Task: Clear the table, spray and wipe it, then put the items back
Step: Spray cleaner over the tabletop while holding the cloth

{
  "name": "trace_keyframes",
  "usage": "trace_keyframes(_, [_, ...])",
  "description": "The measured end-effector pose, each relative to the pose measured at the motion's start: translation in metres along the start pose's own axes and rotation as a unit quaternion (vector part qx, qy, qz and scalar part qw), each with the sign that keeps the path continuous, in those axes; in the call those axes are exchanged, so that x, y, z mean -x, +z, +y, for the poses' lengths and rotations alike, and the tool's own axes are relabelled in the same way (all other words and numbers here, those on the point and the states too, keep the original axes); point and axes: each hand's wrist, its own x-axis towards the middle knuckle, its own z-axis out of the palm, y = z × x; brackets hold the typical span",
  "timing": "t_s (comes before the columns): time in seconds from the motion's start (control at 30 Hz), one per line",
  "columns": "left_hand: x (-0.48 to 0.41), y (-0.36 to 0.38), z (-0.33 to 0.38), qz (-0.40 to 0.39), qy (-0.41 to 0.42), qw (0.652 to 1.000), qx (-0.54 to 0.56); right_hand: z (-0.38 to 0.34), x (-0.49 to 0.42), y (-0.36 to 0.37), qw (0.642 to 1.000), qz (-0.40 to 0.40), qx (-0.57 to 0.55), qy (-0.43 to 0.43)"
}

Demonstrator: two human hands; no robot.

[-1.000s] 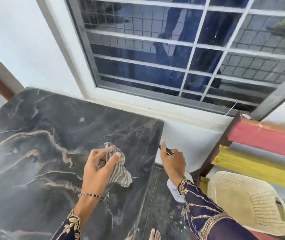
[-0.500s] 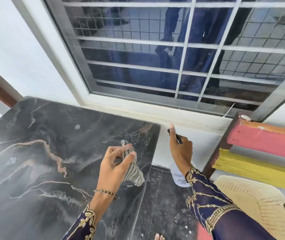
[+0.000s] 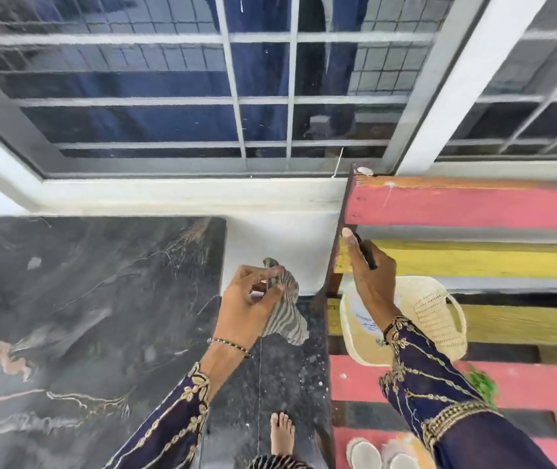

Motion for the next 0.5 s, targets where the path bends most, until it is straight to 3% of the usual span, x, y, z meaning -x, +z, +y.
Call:
trace_keyframes(0.1, [0.0, 0.018, -0.006, -0.033, -0.003, 0.999, -0.02, 0.032, -0.002, -0.026, 0.998, -0.01, 0.063, -0.003])
trace_keyframes(0.23, [-0.002, 0.031, -0.016, -0.047, -0.019, 0.997, -0.067, 0.088, -0.003, -0.05, 0.961, -0.038, 0.268, 0.058])
trace_keyframes(0.33, [-0.002, 0.034, -0.023, -0.05, -0.029, 0.994, -0.094, 0.114, 0.003, -0.054, 0.948, -0.046, 0.282, 0.14])
trace_keyframes(0.5, [-0.002, 0.032, -0.035, -0.053, -0.038, 0.992, -0.107, 0.146, 0.024, -0.042, 0.951, -0.056, 0.242, 0.182])
